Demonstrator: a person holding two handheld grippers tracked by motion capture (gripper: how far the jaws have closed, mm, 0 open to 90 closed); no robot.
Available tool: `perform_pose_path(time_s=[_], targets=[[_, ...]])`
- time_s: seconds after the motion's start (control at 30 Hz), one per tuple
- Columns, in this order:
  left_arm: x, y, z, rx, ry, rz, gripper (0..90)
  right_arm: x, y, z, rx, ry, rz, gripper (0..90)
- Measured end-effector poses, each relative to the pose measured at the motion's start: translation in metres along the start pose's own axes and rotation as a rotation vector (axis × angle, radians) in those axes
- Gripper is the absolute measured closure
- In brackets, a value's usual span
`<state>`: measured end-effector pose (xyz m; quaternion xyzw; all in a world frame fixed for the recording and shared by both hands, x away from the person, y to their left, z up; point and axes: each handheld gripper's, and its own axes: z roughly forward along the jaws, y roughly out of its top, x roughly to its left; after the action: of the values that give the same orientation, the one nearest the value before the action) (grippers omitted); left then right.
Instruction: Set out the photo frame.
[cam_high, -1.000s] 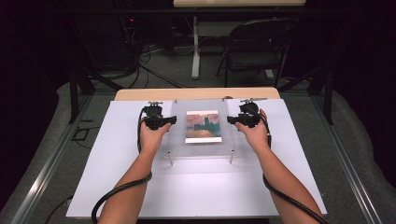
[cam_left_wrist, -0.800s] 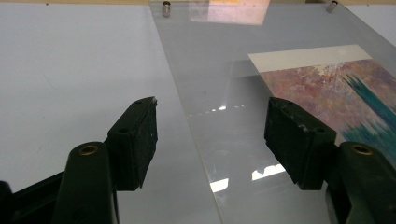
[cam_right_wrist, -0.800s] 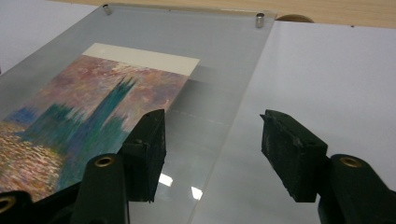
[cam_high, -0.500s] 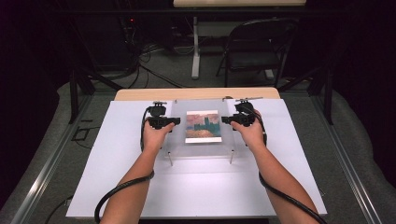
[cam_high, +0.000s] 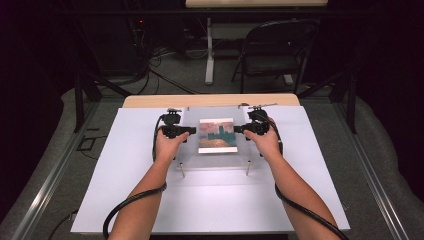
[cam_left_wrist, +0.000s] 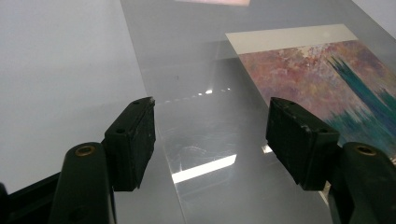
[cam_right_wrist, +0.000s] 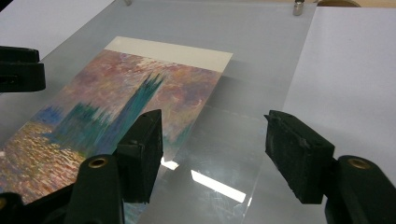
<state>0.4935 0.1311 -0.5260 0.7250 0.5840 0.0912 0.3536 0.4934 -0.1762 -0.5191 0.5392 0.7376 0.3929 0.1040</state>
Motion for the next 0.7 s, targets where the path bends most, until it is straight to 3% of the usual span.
perform_pose_path(time_s=[0.7], targets=[[0.0027,-0.0024,0.0025,0.020,-0.040,-0.050,26.7,-0.0084,-0.0051,0.0089,0.046,0.024,0.073,31.2]])
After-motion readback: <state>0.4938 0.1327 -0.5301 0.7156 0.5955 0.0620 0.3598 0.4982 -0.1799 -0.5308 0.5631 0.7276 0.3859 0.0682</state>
